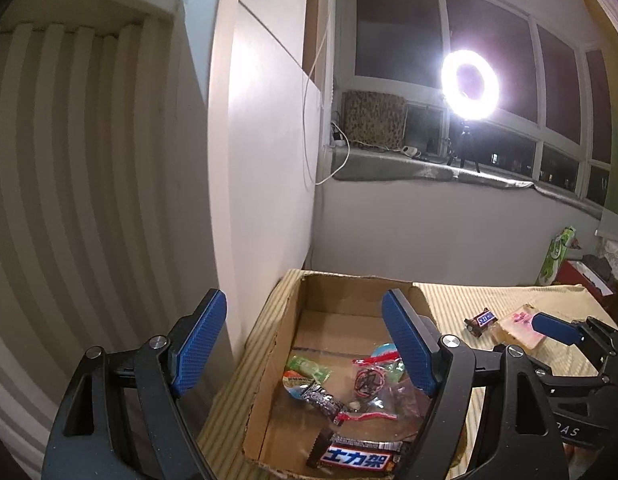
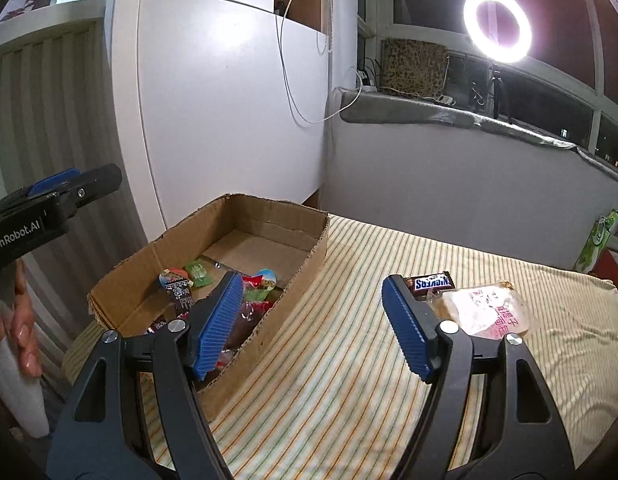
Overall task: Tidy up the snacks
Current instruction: 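Open both tools to drop the packet and treat bag into the box, then move both tools back toward the Snickers bar and small green candy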
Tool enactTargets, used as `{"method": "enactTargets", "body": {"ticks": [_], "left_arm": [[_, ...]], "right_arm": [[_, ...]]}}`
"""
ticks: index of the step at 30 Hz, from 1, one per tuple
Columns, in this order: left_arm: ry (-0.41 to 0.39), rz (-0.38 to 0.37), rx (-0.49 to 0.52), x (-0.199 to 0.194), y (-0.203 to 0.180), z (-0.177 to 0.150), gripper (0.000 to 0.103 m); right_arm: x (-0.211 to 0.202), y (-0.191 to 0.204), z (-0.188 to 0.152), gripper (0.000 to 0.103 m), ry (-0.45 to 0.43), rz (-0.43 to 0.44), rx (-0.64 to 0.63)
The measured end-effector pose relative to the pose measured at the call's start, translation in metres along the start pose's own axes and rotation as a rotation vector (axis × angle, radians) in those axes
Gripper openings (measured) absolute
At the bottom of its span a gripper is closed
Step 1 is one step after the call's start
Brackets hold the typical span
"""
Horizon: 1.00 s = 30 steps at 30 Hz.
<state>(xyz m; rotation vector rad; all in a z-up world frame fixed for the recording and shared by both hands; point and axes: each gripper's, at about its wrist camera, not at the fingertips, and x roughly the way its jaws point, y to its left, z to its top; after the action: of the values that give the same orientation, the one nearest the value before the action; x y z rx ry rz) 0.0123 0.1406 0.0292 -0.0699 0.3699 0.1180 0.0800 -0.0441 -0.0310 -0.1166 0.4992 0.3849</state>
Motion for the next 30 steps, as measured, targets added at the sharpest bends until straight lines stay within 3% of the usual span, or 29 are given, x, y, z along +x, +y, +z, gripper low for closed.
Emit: {"method": "enactTargets", "body": {"ticks": [7, 12, 14, 16, 18, 20, 24, 28, 30], "left_arm": [[-0.006, -0.002, 0.022, -0.004, -0.014, 0.001, 0.080], [0.042, -0.060, 0.012, 0.006, -0.039, 0.001, 0.081], [0.084, -0.127, -0.017, 0.014, -0.055, -0.001, 0.081], [0.148, -0.241, -0.063, 0.024, -0.078, -0.007, 0.081], [0.225, -0.351, -0.100, 0.037, -0.100, -0.015, 0.081], [0.285, -0.413, -0.118, 0.050, -0.119, -0.025, 0.081], [0.342, -0.402, -0.107, 0.069, -0.137, -0.042, 0.081], [0.379, -0.349, -0.074, 0.074, -0.130, -0.060, 0.081], [0.356, -0.366, -0.051, 0.067, -0.124, -0.063, 0.081]], "right_arm": [[0.017, -0.015, -0.010, 0.075, 0.057, 0.009, 0.013], [0.040, -0.057, -0.032, 0.075, 0.148, 0.003, 0.092], [0.054, -0.080, -0.045, 0.075, 0.222, 0.039, 0.143], [0.065, -0.098, -0.055, 0.075, 0.277, 0.073, 0.180], [0.070, -0.106, -0.058, 0.075, 0.297, 0.095, 0.184], [0.077, -0.113, -0.058, 0.075, 0.321, 0.118, 0.169], [0.083, -0.129, -0.059, 0.075, 0.335, 0.140, 0.193], [0.070, -0.150, -0.064, 0.075, 0.325, 0.075, 0.213], [0.063, -0.163, -0.069, 0.075, 0.326, 0.029, 0.239]]}}
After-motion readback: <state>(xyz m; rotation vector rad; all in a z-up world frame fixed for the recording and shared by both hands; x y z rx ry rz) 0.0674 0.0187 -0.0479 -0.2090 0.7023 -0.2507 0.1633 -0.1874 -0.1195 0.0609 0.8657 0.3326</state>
